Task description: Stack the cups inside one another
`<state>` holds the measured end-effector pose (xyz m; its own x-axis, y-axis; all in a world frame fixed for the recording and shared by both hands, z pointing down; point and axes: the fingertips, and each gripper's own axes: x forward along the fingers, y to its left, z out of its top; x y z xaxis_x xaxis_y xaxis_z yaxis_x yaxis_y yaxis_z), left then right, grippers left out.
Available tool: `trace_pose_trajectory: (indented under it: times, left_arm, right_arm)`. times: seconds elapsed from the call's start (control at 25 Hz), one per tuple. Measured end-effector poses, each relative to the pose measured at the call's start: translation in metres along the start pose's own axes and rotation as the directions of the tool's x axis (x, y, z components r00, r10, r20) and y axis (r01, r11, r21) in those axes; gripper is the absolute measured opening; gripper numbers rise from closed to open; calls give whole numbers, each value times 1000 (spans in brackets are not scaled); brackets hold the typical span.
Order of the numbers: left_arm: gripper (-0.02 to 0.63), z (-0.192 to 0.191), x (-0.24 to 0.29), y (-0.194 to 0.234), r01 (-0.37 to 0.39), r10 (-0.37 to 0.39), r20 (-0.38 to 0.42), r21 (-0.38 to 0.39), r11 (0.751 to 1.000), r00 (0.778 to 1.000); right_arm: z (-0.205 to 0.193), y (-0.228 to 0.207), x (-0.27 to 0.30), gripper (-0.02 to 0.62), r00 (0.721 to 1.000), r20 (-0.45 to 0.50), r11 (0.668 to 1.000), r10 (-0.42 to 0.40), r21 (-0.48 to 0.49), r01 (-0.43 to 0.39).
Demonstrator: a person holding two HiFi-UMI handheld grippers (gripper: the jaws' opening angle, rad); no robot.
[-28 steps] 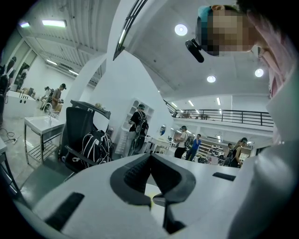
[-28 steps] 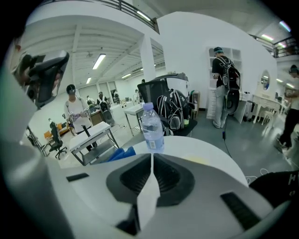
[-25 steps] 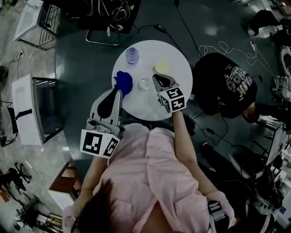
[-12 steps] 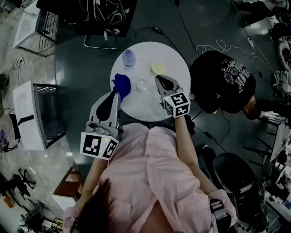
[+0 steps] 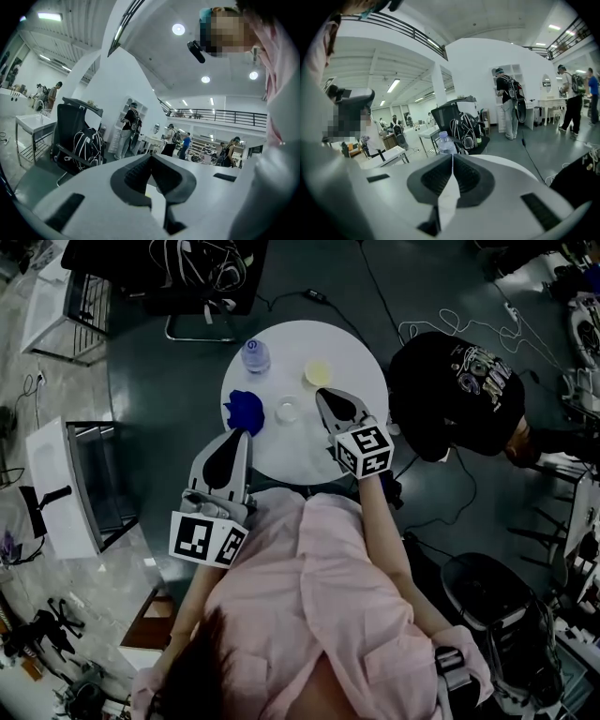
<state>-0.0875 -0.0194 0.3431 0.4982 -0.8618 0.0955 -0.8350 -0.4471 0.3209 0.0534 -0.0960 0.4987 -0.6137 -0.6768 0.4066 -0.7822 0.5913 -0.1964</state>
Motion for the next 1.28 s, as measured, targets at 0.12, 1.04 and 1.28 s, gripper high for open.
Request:
trace_pose_trajectory:
  times: [0.12,1.04,1.28]
  left_arm:
    - [15,3,0,-1,-2,2,7,17,1000,1000]
    - [14,-7,11,-21,52,-51,-43,43,998,998]
    - [14,-2,19,-26,88,-86,-39,52,995,996]
  right_arm:
    - [2,2,2,34,1000,0,1000,7,-4,-7]
    - [-12,5,0,34,999,-48,1000,6,-23,-7]
    - [-17,11,6,34,997,-69,1000,19,-22,-21]
